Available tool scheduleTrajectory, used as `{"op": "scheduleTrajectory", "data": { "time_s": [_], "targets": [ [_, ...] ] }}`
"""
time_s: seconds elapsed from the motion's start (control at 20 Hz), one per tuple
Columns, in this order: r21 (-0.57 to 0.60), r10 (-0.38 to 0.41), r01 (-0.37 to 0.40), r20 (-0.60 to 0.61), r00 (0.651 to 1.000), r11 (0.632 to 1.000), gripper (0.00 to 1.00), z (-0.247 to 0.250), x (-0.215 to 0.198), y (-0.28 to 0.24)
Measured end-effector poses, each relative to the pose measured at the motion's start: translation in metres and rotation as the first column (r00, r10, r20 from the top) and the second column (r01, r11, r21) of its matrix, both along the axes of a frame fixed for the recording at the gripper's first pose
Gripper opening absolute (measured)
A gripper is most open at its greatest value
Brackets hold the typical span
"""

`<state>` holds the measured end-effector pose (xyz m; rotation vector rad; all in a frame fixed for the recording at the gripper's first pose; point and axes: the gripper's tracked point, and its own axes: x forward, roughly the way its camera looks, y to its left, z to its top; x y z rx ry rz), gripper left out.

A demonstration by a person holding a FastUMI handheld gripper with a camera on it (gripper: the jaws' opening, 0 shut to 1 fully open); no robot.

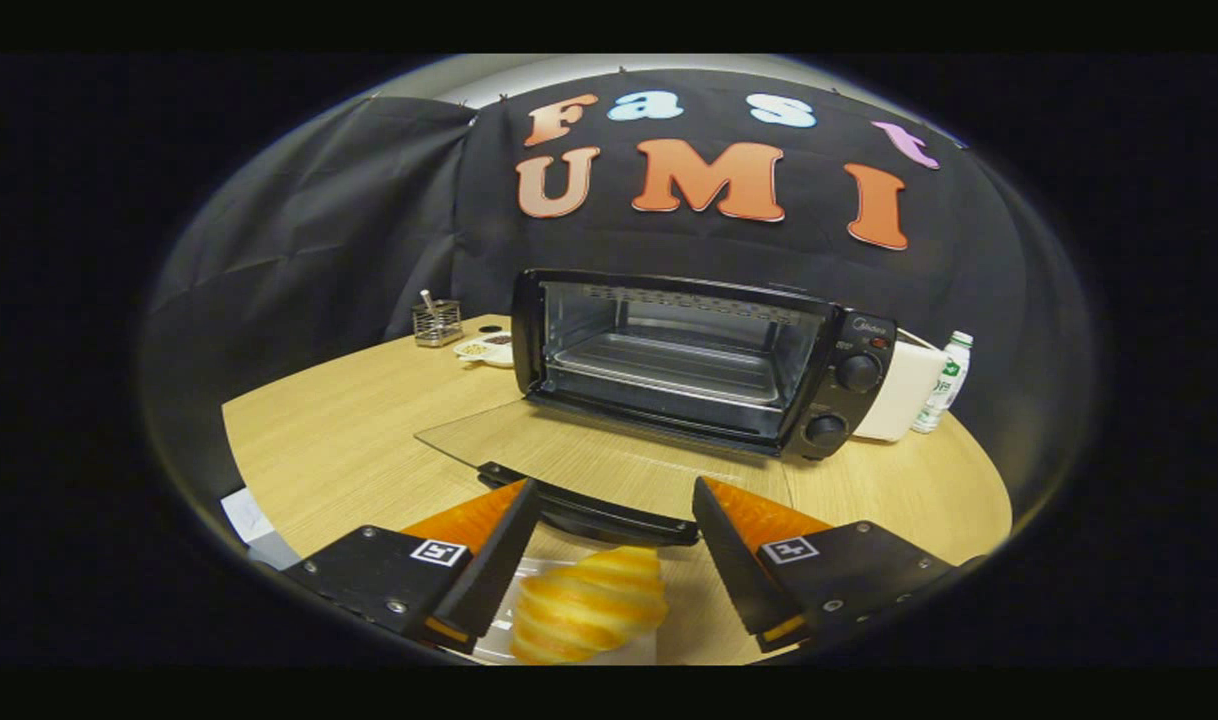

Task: Open the toaster oven, put the food inside, and close the toaster oven door.

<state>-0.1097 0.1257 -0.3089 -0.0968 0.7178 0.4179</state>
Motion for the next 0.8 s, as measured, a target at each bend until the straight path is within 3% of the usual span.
{"op": "scheduleTrajectory", "data": {
  "time_s": [0.2, 0.45, 0.8],
  "targets": [
    [-0.025, -0.051, 0.05, -0.065, 0.997, 0.998, 0.91, -0.001, -0.039, -0.006],
    [-0.141, -0.113, 0.101, -0.078, 0.991, 0.985, 0.91, -0.015, -0.069, -0.022],
    [-0.28, -0.128, 0.103, -0.073, 0.989, 0.955, 0.96, -0.034, -0.085, -0.027]
  ]
}}
